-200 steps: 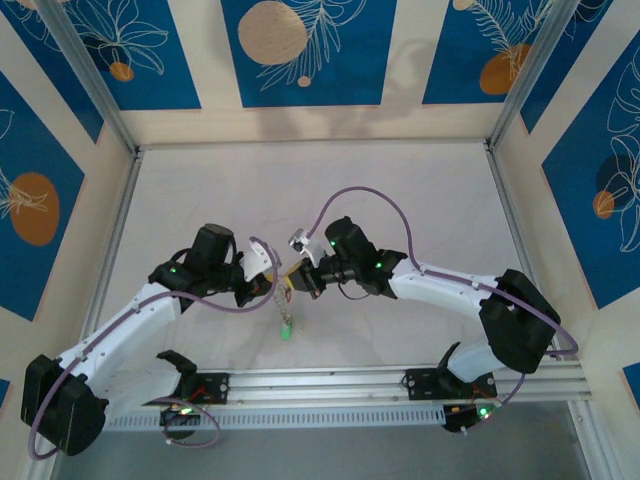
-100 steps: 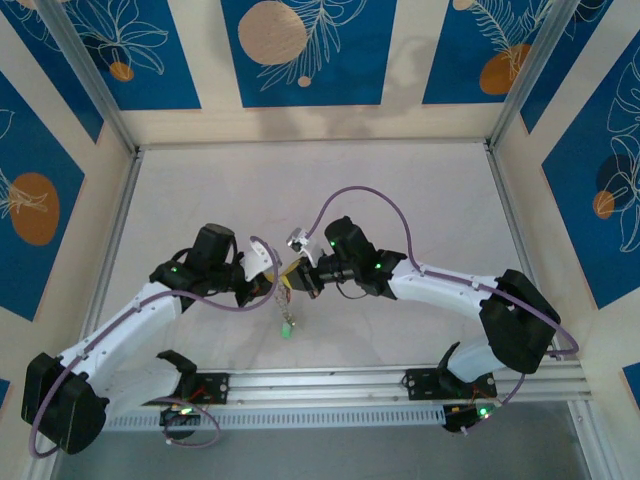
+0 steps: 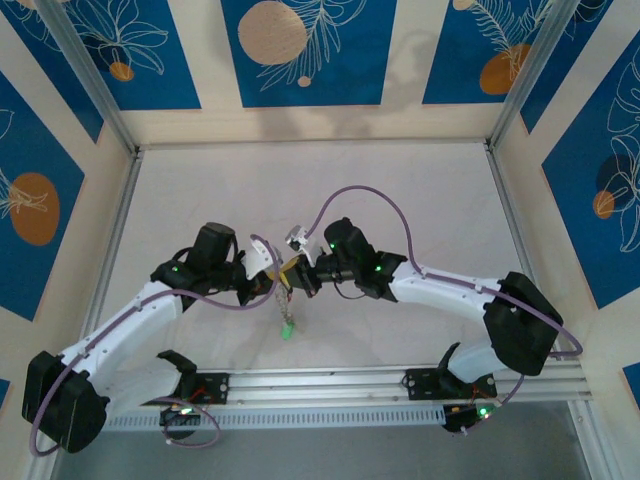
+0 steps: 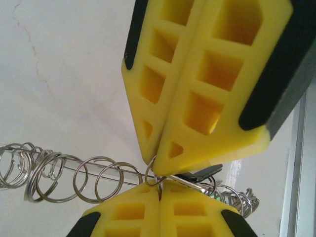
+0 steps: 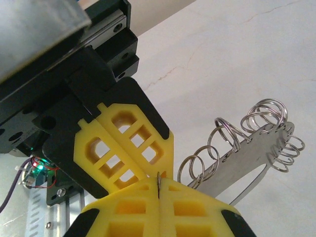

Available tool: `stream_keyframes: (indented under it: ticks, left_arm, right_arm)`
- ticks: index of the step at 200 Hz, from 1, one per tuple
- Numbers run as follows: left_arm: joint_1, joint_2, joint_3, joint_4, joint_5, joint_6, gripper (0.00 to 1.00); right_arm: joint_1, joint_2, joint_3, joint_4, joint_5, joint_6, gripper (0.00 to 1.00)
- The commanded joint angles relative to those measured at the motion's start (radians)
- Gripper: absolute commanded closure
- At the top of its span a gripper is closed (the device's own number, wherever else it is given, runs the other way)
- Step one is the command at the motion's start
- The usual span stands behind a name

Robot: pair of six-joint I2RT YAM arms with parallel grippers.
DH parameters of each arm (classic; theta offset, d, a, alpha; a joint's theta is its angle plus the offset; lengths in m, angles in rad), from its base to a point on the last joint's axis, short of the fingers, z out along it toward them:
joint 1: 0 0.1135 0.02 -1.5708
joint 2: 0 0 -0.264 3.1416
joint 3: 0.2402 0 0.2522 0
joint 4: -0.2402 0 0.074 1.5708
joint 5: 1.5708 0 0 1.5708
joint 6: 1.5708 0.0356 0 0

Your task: Put the keys on the keyring

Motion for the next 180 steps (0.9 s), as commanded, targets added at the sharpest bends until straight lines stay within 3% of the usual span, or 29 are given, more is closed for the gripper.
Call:
stream_keyframes:
  ticks: [1,69,148,163,180]
  left_arm:
    - [-0.01,-0.036,0.018,0.032,0.007,-0.014,1.0]
    - [-0.011,-0.074,-0.001,0.058,-0.03,-0.016,1.0]
    - [-0.011,-0.132,-0.039,0.099,-0.008,0.007,1.0]
    - [-0.011,-0.139,-0.048,0.109,0.0,0.009,1.0]
    - [-0.011,-0.139,-0.049,0.112,0.011,0.009,1.0]
  right_arm:
    - [0.005,-0.037,-0.011,-0.027,0.095,-0.022,1.0]
    - [0.011,-0.045,-0.044,-0.013,0.126,0.031,1.0]
    - [-0.039,-0.049,-0.066,0.029,0.022,0.146,1.0]
    - [-0.049,-0.05,-0.074,0.043,-0.02,0.149,0.85]
    - [-0.057,-0.056,-0.091,0.068,-0.071,0.131,0.76]
